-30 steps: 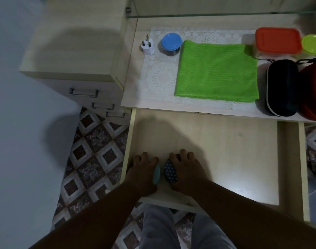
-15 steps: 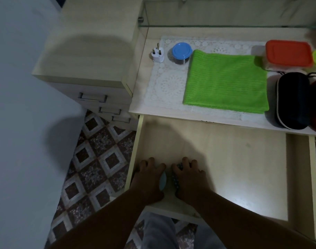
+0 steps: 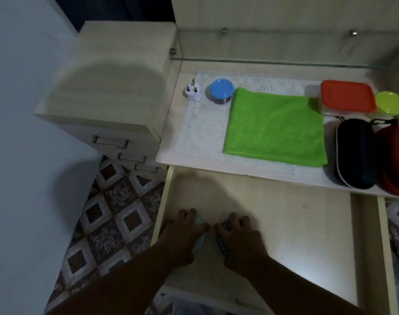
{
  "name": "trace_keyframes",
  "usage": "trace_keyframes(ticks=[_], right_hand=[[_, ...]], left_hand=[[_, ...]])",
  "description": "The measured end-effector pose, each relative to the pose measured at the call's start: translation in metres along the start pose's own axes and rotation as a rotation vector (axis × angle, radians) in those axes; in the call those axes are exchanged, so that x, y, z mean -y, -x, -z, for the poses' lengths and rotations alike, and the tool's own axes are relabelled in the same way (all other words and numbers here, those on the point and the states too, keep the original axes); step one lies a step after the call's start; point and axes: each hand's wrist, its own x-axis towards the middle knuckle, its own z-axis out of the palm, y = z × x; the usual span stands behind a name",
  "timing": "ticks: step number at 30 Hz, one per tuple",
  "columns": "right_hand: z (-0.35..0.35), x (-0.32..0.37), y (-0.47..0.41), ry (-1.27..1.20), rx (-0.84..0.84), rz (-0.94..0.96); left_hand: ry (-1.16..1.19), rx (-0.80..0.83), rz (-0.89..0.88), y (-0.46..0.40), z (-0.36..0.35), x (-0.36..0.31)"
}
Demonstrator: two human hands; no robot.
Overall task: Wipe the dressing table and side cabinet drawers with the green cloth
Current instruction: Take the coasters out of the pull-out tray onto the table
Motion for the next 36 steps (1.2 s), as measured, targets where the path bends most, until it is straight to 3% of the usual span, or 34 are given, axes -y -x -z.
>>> trace_keyframes(ticks=[3, 5, 12, 17, 24, 36], right_hand=[[0.02, -0.001, 0.001, -0.05, 0.055, -0.005], [0.043, 0.0, 0.007, -0.135, 0.032, -0.021], [0.151, -0.017, -0.006, -0.25, -0.467, 0.026], [0.21, -0.018, -0.071, -0.326, -0.537, 0.058], [0.21, -0.019, -0.117, -0.463, -0.567, 0.149], [0.214, -0.017, -0.127, 0.012, -0.407, -0.035]], left_hand=[[0.032, 0.034, -0.025, -0.002, 0.022, 0.0], [0.084, -0.032, -0.039, 0.002, 0.048, 0.002], [0.133, -0.456, -0.057, -0.02, 0.182, 0.075], [-0.088, -0.334, -0.058, -0.078, 0.235, 0.109], [-0.23, -0.139, -0.103, -0.108, 0.244, 0.12], [-0.24, -0.075, -0.096, -0.117, 0.229, 0.117]])
